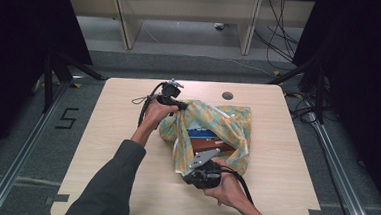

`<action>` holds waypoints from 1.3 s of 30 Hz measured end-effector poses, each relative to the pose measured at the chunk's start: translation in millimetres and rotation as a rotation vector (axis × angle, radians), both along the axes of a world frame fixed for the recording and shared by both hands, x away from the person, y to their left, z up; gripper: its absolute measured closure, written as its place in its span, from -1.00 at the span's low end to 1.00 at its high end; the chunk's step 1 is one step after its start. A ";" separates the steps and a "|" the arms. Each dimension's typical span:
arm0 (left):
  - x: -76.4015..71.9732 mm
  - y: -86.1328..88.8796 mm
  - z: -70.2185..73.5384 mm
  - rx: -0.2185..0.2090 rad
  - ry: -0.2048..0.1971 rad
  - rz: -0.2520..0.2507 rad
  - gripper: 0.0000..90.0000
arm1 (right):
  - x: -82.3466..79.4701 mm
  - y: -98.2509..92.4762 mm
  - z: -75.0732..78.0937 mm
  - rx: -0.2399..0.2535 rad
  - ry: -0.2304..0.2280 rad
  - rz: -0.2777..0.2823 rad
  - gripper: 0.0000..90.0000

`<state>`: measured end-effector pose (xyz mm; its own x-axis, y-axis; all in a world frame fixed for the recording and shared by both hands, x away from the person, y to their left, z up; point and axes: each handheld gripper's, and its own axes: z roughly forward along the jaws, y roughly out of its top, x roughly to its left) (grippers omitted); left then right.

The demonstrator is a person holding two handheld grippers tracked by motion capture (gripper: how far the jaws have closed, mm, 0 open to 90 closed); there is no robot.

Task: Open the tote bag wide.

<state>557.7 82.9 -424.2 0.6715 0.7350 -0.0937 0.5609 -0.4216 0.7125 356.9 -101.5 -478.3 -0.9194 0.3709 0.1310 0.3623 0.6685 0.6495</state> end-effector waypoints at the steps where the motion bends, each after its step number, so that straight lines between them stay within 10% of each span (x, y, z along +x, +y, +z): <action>1: 2.1 3.7 -2.4 0.017 -0.018 0.029 0.99 | 1.5 1.2 -1.9 0.013 0.003 0.000 1.00; 2: 3.4 7.4 -3.5 0.001 -0.007 0.034 0.99 | 1.7 1.1 -2.3 0.017 0.051 0.022 1.00; 5: -0.5 13.0 -3.8 -0.013 0.010 0.026 0.98 | 0.6 -5.9 9.4 0.033 0.009 0.008 1.00; 10: -15.9 10.7 11.4 0.018 -0.022 -0.017 0.71 | 16.3 -43.3 71.6 0.154 -0.144 -0.118 0.82; 11: -26.9 8.8 23.0 0.061 -0.067 -0.048 0.57 | 26.9 -57.7 86.1 0.125 -0.231 -0.181 0.72; 17: -64.6 -7.1 50.4 0.088 -0.156 -0.154 0.44 | 64.4 -74.9 79.0 0.017 -0.194 -0.321 0.37; 22: -64.8 -41.8 22.3 0.196 -0.112 -0.220 0.25 | 97.9 -66.8 42.5 -0.129 -0.161 -0.403 0.14; 25: -52.0 -49.4 -3.8 0.230 -0.047 -0.230 0.14 | 111.3 -65.7 31.5 -0.259 -0.210 -0.379 0.71; 32: -46.4 -59.4 -22.3 0.213 -0.074 -0.221 -0.12 | 124.6 -75.3 48.8 -0.202 -0.265 -0.394 1.00; 34: -44.8 -65.1 -25.1 0.225 -0.093 -0.215 -0.13 | 128.1 -79.3 59.2 -0.096 -0.271 -0.433 1.00; 39: -42.2 -72.4 -26.5 0.236 -0.109 -0.214 0.37 | 125.9 -84.4 76.9 -0.060 -0.286 -0.449 1.00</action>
